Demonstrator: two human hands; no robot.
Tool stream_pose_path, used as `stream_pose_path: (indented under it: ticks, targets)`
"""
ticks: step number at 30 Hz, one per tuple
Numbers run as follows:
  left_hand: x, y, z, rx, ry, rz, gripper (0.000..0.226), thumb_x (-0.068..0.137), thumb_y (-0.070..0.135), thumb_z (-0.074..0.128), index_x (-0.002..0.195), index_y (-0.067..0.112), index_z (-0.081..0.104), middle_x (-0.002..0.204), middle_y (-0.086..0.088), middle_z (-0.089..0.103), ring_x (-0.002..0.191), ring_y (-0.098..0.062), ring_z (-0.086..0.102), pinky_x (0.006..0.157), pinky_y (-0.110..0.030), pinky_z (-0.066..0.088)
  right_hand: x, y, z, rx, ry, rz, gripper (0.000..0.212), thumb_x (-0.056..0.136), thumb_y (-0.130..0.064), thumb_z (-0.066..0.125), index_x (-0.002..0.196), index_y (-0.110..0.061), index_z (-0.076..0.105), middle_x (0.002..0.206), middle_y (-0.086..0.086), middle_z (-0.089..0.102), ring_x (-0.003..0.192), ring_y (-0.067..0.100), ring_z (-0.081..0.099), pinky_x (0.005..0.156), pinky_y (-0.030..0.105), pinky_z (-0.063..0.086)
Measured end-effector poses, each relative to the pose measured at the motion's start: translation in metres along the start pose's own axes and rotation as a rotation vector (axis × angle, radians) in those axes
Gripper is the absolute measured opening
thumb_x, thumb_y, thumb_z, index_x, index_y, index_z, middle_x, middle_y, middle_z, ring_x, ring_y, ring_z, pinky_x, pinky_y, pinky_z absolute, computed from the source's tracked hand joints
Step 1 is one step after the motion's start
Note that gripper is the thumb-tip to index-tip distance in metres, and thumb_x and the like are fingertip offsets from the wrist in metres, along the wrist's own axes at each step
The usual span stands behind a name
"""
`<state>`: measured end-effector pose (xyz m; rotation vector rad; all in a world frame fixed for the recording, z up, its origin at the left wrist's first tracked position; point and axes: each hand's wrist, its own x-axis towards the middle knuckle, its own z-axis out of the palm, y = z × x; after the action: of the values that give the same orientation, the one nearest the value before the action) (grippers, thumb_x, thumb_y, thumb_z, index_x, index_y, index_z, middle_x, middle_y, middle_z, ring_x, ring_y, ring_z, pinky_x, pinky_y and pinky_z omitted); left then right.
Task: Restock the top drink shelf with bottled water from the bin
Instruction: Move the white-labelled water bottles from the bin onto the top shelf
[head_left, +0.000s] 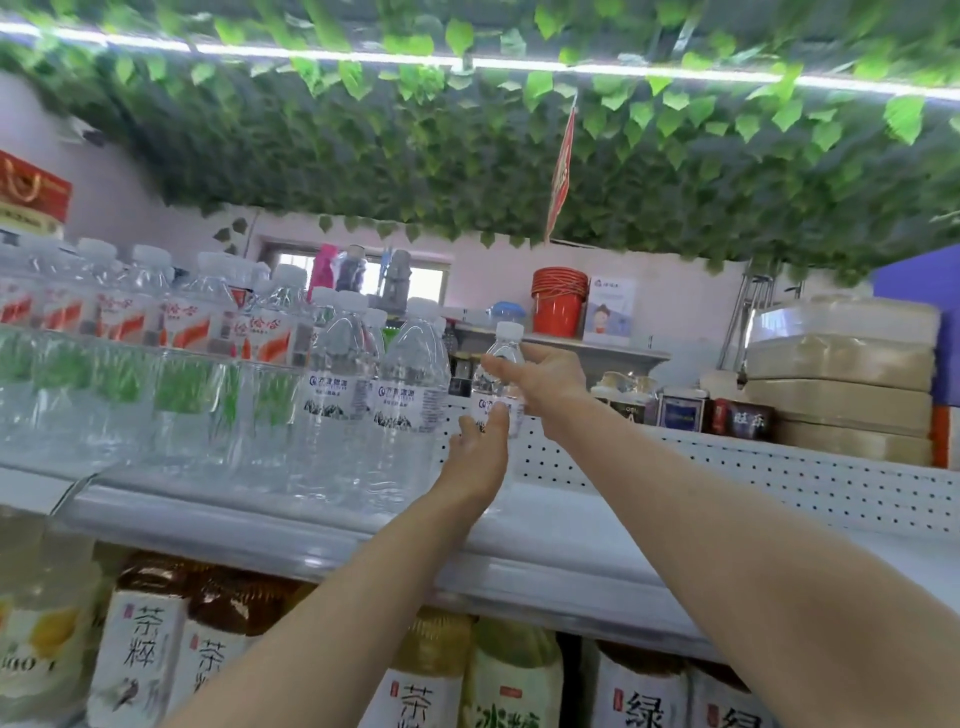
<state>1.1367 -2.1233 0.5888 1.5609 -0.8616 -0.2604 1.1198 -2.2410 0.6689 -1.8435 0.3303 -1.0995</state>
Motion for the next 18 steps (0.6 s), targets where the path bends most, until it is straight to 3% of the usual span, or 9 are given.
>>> stream_pose_path:
  ticks: [2,5,9,12,14,16,18]
  targets:
    - [0.0023,-0.0013,0.0005,-0.008,0.002,-0.015,0.077,0.098,0.069,0.015,0.159,0.028,-0.007,0.166,0.001,-0.012,0.154,-0.022,-0.003,0.121,-0.049,0.006,0.0022,0.0014,0.0006,-0.006,-0.021,-0.005,0.033,0.072,-0.035,0.092,0.099,-0.036,0.074,0.095,-0.013,0.074,0.103,0.018,0.068,0.075,0.031,0.054]
    - [0.0040,-0.0044,0.0012,-0.012,0.006,-0.029,0.080,0.095,0.073,0.015,0.158,0.030,-0.009,0.166,0.002,-0.014,0.154,-0.022,-0.006,0.122,-0.051,0.005,0.0033,0.0012,0.0048,-0.048,-0.025,-0.003,0.064,0.070,-0.044,0.091,0.128,-0.023,0.070,0.121,-0.003,0.071,0.113,0.021,0.064,0.092,0.038,0.052]
    - [0.0061,-0.0074,0.0009,0.010,0.018,-0.001,0.082,0.094,0.074,0.014,0.159,0.029,-0.006,0.166,0.004,-0.014,0.153,-0.018,-0.009,0.123,-0.050,0.002,0.0043,0.0003,0.0075,-0.083,-0.007,-0.005,0.057,0.071,-0.048,0.090,0.121,-0.026,0.073,0.113,-0.006,0.072,0.106,0.019,0.065,0.076,0.030,0.047]
    - [0.0063,-0.0094,0.0005,0.021,0.016,0.010,0.082,0.093,0.075,0.013,0.159,0.029,-0.005,0.166,0.004,-0.014,0.153,-0.016,-0.010,0.123,-0.050,0.001,0.0048,0.0031,0.0068,-0.088,0.003,-0.012,0.064,0.070,-0.051,0.090,0.125,-0.026,0.072,0.118,-0.005,0.071,0.108,0.019,0.064,0.081,0.033,0.048]
    - [0.0062,-0.0099,0.0003,0.033,0.021,0.016,0.083,0.093,0.076,0.014,0.159,0.029,-0.004,0.166,0.005,-0.012,0.153,-0.017,-0.008,0.123,-0.050,0.002,0.0039,0.0023,0.0042,-0.113,-0.003,-0.022,0.069,0.069,-0.055,0.088,0.129,-0.027,0.070,0.121,-0.005,0.071,0.104,0.018,0.063,0.075,0.028,0.047]
    - [0.0055,-0.0103,0.0010,0.057,0.035,0.026,0.083,0.093,0.076,0.013,0.159,0.029,-0.002,0.167,0.004,-0.009,0.154,-0.018,-0.005,0.123,-0.050,0.003,0.0033,0.0008,0.0006,-0.152,-0.018,-0.025,0.069,0.069,-0.058,0.087,0.130,-0.030,0.069,0.113,-0.008,0.070,0.090,0.013,0.062,0.060,0.023,0.042]
    - [0.0043,-0.0104,0.0027,0.088,0.056,0.039,0.084,0.093,0.075,0.013,0.160,0.026,-0.003,0.167,0.002,-0.005,0.154,-0.021,-0.003,0.123,-0.051,0.004,0.0032,-0.0014,-0.0018,-0.186,-0.027,-0.019,0.062,0.071,-0.060,0.085,0.125,-0.033,0.071,0.098,-0.015,0.067,0.080,0.005,0.059,0.054,0.023,0.042]
